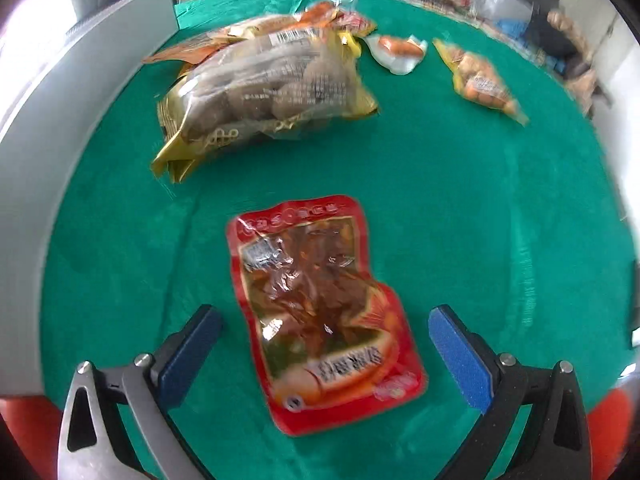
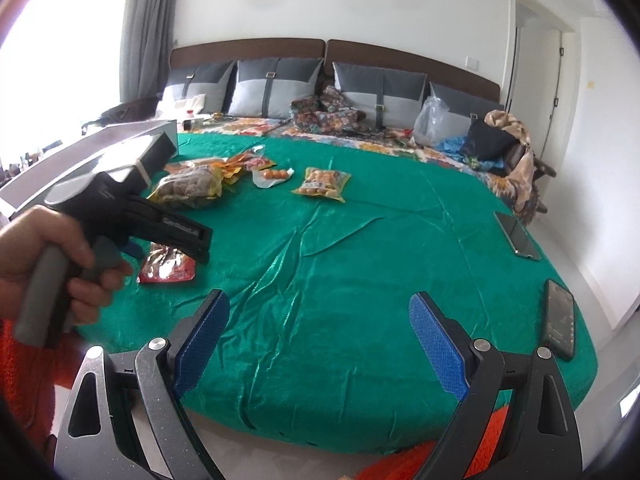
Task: Organize snacks
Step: 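Grasp the red spicy-egg pouch with the left tool while the right tool grasps the peanut bag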
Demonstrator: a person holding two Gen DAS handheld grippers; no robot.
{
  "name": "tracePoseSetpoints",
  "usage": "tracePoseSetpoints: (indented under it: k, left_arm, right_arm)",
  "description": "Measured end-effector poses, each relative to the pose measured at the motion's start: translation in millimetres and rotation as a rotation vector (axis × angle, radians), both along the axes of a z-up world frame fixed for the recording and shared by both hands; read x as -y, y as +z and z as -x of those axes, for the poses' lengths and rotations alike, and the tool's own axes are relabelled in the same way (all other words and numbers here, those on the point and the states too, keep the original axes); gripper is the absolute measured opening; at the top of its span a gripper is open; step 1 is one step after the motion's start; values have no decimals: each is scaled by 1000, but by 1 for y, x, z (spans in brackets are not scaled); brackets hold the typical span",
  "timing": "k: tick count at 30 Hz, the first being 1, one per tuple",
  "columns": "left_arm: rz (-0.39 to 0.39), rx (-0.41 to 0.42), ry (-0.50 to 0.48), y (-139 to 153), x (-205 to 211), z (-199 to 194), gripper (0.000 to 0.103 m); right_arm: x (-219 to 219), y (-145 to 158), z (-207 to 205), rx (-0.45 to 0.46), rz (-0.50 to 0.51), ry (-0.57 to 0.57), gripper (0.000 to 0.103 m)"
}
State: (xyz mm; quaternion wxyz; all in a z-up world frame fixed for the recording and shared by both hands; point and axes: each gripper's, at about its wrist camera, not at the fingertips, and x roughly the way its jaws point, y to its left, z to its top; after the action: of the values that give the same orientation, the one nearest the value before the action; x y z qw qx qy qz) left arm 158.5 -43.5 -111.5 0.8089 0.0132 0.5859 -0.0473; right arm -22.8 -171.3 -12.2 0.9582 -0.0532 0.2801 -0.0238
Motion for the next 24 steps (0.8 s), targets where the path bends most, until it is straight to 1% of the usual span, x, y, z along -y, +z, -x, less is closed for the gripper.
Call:
tracePoseSetpoints:
  k: [1,4,7,10,12,15,18,21,22,23,24]
  left_arm:
    - [-38,24,-18,-1,4,2,103]
    - [-23,53,-25,-2,1,8,103]
    - [-21,72,-65,-2,0,14,103]
    - [-16,88,-124,0,-3,20,103]
    - [-12,80,-190,0,-5,24,103]
    - [-15,29,-271,2,-18,18,103]
    - [-18,-8,-288,4,-28,8,103]
    - [-27,-6,-284,4,-34,9,102]
    - [-23,12,-282,5,-36,11,101]
    - [-16,32,-280,8,-38,14,92]
    - [-9,57,-279,11,-43,18,73]
  right_arm:
    - [2,0,0,-2,-8,0,93]
    - [8,0,-2,-8,-32,-5,93]
    - [12,-2,-5,-17,-53,-10,93]
    - [14,-2,-4,-20,-66,-13,93]
    - [15,-1,-3,-16,-70,-15,93]
    - [17,0,-3,-14,-74,-18,93]
    - [18,0,-4,-16,-80,-22,93]
    - [18,-2,-5,-24,-80,-25,93]
    - [18,-3,-6,-27,-77,-25,93]
    - [17,-4,-7,-31,-75,-26,93]
    - [17,-5,-8,-35,-74,-26,93]
